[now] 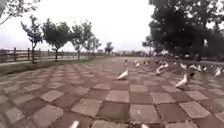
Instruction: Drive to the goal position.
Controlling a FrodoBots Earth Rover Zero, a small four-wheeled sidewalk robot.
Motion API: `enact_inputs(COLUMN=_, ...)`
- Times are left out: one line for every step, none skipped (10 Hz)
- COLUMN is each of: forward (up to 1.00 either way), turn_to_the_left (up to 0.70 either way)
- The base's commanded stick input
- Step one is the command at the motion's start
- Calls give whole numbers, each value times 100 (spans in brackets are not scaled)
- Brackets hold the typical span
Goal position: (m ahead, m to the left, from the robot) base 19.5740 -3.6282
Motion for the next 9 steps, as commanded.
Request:
enact_inputs(forward=70, turn_to_the_left=27)
enact_inputs(forward=70, turn_to_the_left=9)
enact_inputs(forward=70, turn_to_the_left=0)
enact_inputs(forward=70, turn_to_the_left=0)
enact_inputs(forward=70, turn_to_the_left=0)
enact_inputs(forward=70, turn_to_the_left=0)
enact_inputs(forward=70, turn_to_the_left=0)
enact_inputs(forward=70, turn_to_the_left=0)
enact_inputs(forward=70, turn_to_the_left=0)
